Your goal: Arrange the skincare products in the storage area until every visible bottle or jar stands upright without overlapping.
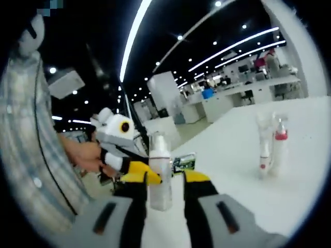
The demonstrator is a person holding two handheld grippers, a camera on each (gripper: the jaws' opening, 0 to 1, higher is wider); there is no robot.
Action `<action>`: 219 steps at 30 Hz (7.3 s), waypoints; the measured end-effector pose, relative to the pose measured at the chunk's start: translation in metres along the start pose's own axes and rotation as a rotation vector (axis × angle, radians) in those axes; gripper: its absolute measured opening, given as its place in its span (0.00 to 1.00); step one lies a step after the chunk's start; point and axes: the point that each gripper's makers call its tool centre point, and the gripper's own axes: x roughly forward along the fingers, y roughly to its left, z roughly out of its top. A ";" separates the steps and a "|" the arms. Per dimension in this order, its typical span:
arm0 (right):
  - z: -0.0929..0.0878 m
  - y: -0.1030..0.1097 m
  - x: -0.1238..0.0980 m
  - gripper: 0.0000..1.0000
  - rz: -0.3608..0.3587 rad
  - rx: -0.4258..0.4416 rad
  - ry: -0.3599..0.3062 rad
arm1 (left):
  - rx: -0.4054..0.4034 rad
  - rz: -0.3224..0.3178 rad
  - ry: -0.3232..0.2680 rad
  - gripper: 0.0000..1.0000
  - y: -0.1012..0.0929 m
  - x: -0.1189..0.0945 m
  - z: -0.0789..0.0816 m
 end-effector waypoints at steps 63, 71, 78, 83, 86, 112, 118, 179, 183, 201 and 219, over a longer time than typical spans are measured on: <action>0.012 -0.089 -0.007 0.19 -0.130 -0.218 0.103 | 0.073 0.182 0.107 0.26 0.014 -0.026 -0.058; 0.003 -0.131 -0.009 0.19 -0.206 -0.234 0.124 | 0.044 0.201 0.087 0.25 0.018 -0.032 -0.056; -0.003 -0.169 -0.016 0.19 -0.296 -0.232 0.108 | 0.023 0.220 0.088 0.25 0.024 -0.042 -0.063; -0.007 -0.188 -0.020 0.19 -0.342 -0.239 0.074 | 0.014 0.237 0.081 0.25 0.027 -0.050 -0.065; -0.009 -0.195 -0.020 0.19 -0.366 -0.233 0.045 | 0.009 0.246 0.077 0.25 0.029 -0.054 -0.066; -0.030 -0.209 -0.012 0.19 -0.421 -0.310 -0.010 | -0.015 0.286 0.072 0.25 0.036 -0.074 -0.077; -0.040 -0.206 -0.017 0.19 -0.423 -0.325 -0.015 | -0.012 0.284 0.072 0.25 0.036 -0.074 -0.076; -0.079 -0.223 -0.019 0.21 -0.617 -0.078 0.255 | -0.038 0.314 0.096 0.24 0.044 -0.069 -0.084; -0.076 -0.227 -0.018 0.21 -0.622 -0.093 0.255 | -0.043 0.316 0.095 0.24 0.044 -0.070 -0.085; -0.099 -0.233 -0.026 0.01 -0.644 -0.122 0.331 | -0.058 0.328 0.095 0.23 0.048 -0.076 -0.090; -0.098 -0.233 -0.013 0.19 -0.645 -0.043 0.328 | -0.062 0.335 0.094 0.23 0.049 -0.082 -0.094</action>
